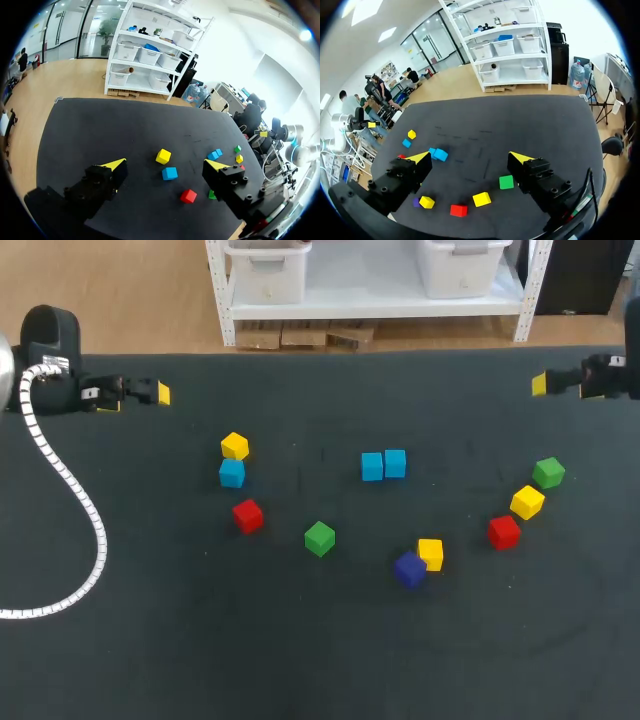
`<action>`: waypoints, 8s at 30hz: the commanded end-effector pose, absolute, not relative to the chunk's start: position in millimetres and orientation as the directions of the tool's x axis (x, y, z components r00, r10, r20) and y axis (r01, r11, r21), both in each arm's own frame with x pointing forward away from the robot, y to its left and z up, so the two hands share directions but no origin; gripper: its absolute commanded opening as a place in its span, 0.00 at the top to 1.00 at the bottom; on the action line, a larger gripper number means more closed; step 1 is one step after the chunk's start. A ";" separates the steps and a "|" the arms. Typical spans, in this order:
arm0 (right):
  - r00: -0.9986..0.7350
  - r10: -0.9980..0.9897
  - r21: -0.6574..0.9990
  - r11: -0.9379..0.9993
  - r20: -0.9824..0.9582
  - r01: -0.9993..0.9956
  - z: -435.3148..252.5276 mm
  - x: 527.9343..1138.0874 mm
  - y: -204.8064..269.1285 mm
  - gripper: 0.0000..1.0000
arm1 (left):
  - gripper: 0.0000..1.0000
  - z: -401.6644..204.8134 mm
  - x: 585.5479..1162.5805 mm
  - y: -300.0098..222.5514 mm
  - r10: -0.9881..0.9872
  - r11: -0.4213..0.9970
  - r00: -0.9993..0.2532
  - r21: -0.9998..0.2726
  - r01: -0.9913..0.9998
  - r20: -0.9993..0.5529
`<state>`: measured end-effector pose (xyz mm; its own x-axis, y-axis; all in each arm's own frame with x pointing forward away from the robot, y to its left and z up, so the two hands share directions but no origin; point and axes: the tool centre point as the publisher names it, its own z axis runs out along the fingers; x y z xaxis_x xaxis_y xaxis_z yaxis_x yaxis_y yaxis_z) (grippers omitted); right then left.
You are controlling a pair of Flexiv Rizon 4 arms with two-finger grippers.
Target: Place the blue cubes, place green cubes on the blue cubes, place the yellow cubes on the green cubes, then place the red cubes on the yellow cubes, and place purple cube on the red cubes.
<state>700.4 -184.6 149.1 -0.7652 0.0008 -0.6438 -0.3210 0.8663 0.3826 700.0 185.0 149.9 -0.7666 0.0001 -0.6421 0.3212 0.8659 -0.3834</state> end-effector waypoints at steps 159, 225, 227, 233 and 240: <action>-0.765 0.001 0.383 0.866 -0.644 -0.321 149.1 700.4 -184.6 0.00 | 0.00 11.8 712.4 112.4 0.972 -0.234 0.234 0.031 0.972 -0.005; -0.765 0.001 0.383 0.866 -0.644 -0.321 149.1 700.4 -184.6 0.00 | 1.00 24.5 720.1 -35.1 0.987 -0.137 0.137 -0.002 0.991 0.079; -0.765 0.001 0.383 0.866 -0.644 -0.321 149.1 700.4 -184.6 0.00 | 1.00 22.5 722.1 -42.3 0.988 -0.125 0.124 0.005 0.992 0.089; -0.765 0.001 0.383 0.866 -0.644 -0.321 149.1 700.4 -184.6 0.00 | 1.00 22.7 721.3 -56.9 0.991 -0.121 0.120 0.017 0.992 0.063; -0.765 0.001 0.383 0.866 -0.644 -0.321 149.1 700.4 -184.6 0.00 | 1.00 12.7 724.8 -59.8 0.993 -0.107 0.106 0.020 0.994 0.059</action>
<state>700.7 -184.3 148.7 -0.7648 0.0010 -0.6442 -0.3209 0.8665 0.3824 720.0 -56.4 14.8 0.1089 0.9930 0.0462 0.9935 -0.1102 0.0272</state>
